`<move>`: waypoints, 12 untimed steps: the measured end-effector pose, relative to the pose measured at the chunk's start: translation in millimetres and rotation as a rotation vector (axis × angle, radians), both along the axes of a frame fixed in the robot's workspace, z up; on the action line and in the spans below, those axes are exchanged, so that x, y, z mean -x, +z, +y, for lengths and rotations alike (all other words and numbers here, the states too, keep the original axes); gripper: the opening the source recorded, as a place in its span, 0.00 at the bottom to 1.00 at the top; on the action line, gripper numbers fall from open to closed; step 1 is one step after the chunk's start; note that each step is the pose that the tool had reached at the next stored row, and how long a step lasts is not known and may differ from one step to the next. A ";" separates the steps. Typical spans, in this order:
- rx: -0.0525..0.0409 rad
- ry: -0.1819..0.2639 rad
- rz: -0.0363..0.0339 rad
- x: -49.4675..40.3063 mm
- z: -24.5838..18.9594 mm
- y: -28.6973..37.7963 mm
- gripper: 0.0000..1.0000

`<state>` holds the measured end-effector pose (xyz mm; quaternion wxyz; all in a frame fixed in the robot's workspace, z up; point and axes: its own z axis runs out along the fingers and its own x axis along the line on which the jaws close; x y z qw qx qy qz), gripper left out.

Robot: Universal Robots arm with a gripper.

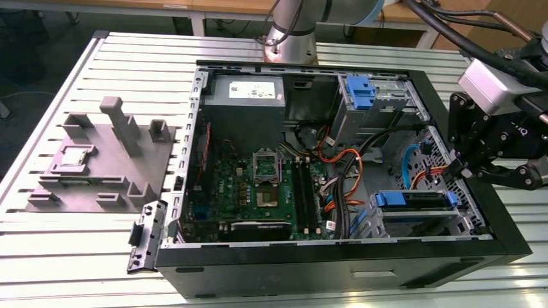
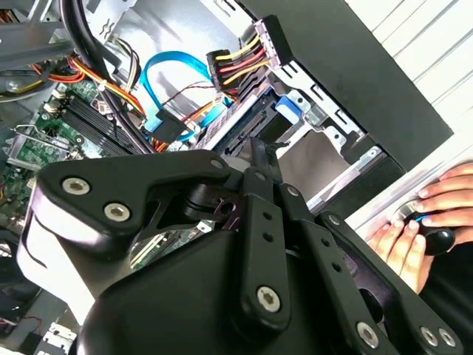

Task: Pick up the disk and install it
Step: 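Insert the first disk wire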

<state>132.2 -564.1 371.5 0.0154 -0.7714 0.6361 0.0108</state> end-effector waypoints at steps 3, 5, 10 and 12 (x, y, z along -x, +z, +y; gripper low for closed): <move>0.0000 0.000 0.0000 -0.1 0.0 0.0 0.10; 0.0001 0.000 0.0000 -0.1 0.0 0.0 0.10; 0.0001 0.000 0.0000 -0.2 0.1 0.0 0.10; 0.0003 0.009 0.0000 -0.1 0.0 0.1 0.10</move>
